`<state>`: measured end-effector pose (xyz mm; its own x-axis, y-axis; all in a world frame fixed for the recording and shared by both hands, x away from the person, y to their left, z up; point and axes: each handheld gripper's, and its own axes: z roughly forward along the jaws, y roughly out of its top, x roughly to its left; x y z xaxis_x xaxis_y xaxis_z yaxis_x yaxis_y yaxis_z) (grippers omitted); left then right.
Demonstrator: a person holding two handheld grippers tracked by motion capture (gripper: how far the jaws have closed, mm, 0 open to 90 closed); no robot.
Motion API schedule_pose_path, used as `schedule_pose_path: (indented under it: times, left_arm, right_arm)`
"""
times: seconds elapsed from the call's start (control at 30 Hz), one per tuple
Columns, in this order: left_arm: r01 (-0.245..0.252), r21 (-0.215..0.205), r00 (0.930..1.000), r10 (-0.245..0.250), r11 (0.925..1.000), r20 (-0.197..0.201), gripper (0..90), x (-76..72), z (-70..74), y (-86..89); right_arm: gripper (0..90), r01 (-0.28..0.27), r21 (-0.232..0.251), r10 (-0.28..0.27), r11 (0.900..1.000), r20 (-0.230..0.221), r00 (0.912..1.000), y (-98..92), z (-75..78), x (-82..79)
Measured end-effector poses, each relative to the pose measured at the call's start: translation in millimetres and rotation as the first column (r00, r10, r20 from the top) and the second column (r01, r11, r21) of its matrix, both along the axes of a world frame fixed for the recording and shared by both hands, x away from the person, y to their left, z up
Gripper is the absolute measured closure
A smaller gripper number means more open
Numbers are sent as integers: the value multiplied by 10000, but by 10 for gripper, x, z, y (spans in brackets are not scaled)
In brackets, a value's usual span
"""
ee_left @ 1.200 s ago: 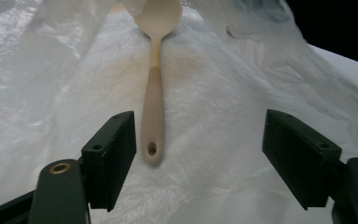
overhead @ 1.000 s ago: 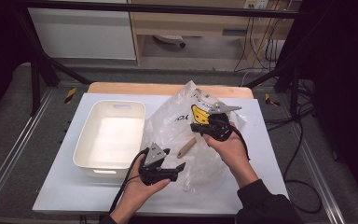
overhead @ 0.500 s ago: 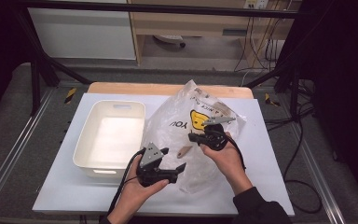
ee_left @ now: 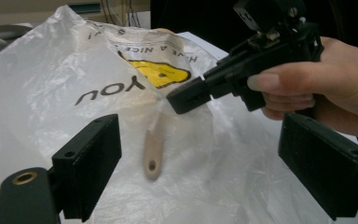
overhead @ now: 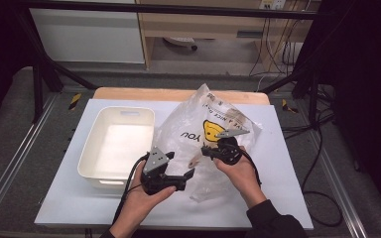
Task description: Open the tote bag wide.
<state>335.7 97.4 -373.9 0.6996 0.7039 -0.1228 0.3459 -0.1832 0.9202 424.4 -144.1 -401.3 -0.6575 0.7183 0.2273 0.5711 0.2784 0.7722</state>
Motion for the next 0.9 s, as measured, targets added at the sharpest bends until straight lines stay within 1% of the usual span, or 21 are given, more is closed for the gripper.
schedule_pose_path:
  times: [0.03, 0.1, 0.2, 0.3, 0.37, 0.47, 0.67, 0.77, 0.9]
  left_arm:
    - [-150, 57, 9999, 150, 9999, 6, 135, 1, 10, 11]
    - [-237, -85, 9997, 237, 9997, 5, 134, 11, 32, 30]
    - [-441, 17, 9988, 441, 9990, 190, 134, 20, 78, 73]
    - [-618, 17, 9979, 618, 9981, 186, 135, 39, 118, 124]
    - [-803, 130, 9965, 800, 9967, 246, 135, 50, 135, 157]
    - [-941, 127, 9954, 939, 9955, 201, 136, 72, 157, 213]
    - [-1469, 553, 9888, 1452, 9876, 342, 136, 105, 203, 339]
    - [-1604, 534, 9869, 1592, 9856, 249, 134, 130, 218, 411]
    - [-1938, 699, 9810, 1924, 9785, 256, 133, 166, 228, 508]
  right_arm:
    - [900, -10, -82, 10, 10000, 42, 10000, 1, -10, -2]
    - [900, -47, -143, 48, 9999, 9, 10000, 7, -31, -16]
    - [900, -50, -220, 49, 9997, -33, 10000, 12, -66, -38]
    - [900, -69, -254, 67, 9997, -68, 10000, 14, -87, -51]
    - [900, -98, -311, 95, 9995, -96, 9999, 29, -103, -56]
    - [900, -181, -432, 177, 9989, -109, 9998, 57, -118, -67]
    - [900, -254, -626, 247, 9977, -115, 9996, 58, -146, -97]
    - [900, -276, -669, 268, 9974, -127, 9996, 44, -160, -121]
    - [900, -339, -759, 322, 9965, -235, 9992, 47, -202, -128]
